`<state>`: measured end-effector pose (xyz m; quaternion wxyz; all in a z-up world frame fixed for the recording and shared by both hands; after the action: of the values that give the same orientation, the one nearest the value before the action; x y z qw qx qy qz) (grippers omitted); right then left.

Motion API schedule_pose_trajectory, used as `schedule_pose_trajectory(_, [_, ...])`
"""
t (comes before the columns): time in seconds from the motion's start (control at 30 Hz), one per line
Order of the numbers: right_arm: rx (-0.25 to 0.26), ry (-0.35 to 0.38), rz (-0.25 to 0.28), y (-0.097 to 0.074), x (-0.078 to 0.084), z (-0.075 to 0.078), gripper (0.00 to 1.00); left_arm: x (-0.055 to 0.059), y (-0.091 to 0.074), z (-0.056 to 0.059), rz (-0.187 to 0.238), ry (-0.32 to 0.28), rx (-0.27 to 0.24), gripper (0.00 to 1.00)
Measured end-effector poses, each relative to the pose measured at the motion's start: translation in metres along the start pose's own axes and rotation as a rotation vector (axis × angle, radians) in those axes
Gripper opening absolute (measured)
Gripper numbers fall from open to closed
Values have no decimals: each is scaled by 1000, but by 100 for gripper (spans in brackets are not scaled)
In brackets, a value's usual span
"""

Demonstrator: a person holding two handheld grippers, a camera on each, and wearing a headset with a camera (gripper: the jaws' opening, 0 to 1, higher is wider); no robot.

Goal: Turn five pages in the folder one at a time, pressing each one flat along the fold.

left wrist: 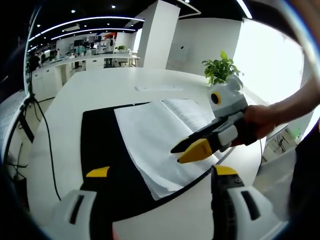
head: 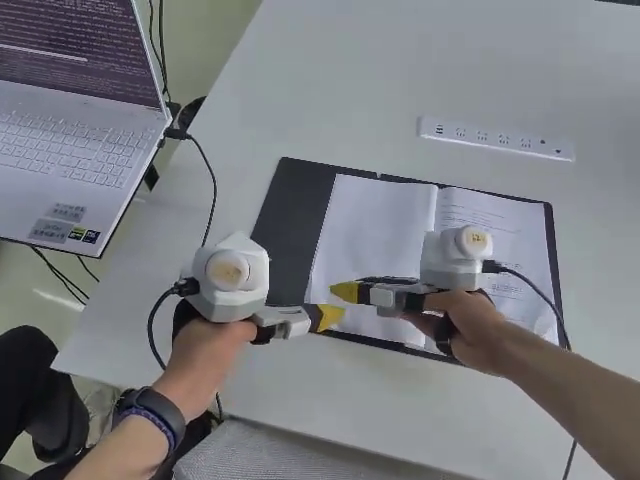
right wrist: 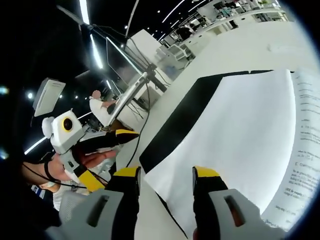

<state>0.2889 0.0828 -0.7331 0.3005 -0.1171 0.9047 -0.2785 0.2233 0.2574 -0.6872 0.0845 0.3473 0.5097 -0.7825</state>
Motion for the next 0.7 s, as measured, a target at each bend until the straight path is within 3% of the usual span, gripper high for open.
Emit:
schedule_pose_trajectory(0.2, [44, -20, 44, -30, 4, 1, 41, -4, 7, 0, -15, 23, 14, 76])
schedule_pose_trajectory(0.43, [124, -60, 94, -71, 9, -7, 43, -9, 20, 5, -22, 41, 42, 59])
schedule_pose_trajectory(0.7, [191, -49, 187, -117, 17, -8, 43, -10, 43, 5, -45, 81, 12, 37])
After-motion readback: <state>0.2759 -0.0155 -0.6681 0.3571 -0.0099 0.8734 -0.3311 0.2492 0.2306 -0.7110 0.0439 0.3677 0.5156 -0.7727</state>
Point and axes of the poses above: the centre of the closed fingertips' face, and the gripper's own axes: y roughly forward along the fingers, z roughly to its right, x roughly out of its underside, the point moved 9 cm from there along -y, roughly backward along the fingers, and after that the axes turned 14 degrees about -z, right-handed, at the moved point
